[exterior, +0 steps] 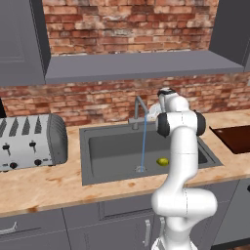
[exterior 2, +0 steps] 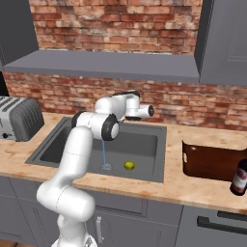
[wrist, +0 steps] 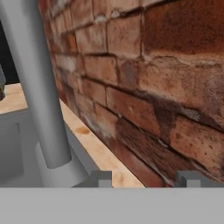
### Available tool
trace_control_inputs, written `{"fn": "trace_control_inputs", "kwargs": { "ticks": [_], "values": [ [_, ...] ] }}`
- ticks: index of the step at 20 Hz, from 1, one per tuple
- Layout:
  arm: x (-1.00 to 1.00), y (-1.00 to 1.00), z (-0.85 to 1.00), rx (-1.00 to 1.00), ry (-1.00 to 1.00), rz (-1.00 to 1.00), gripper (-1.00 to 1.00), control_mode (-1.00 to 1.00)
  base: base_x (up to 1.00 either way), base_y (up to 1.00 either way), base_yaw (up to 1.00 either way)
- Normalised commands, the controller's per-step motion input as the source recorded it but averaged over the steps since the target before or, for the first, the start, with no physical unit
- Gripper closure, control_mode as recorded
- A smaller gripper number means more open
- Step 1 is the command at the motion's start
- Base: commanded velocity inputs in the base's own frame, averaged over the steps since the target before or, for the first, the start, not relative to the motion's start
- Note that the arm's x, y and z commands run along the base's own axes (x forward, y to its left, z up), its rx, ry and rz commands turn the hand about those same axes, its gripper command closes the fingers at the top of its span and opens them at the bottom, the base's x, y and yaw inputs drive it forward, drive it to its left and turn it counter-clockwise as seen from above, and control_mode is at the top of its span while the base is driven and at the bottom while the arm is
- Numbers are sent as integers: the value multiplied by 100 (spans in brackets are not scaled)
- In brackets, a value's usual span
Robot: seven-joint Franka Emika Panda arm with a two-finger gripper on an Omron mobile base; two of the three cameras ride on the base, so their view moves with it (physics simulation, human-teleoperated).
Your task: Pick up all produce items and place them in the sink. Turn on the sink faucet to wash them. Then turn the sink off and put them in the tray.
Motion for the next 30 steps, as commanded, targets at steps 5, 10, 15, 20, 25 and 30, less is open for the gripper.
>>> {"fn": "trace_control_inputs", "kwargs": {
  "ticks": [5,10,15,20,25,30],
  "values": [
    [0,87,1,0,1,5,100,-100,0,0,0],
    [0,90,0,0,2,5,100,-100,0,0,0],
    [0,90,0,0,1,6,100,-100,0,0,0],
    [-1,63,-16,0,0,5,100,-100,0,0,0],
    [2,11,-9,0,2,2,-100,-100,0,0,0],
    [0,0,5,0,-6,3,-100,-100,0,0,0]
  ]
}}
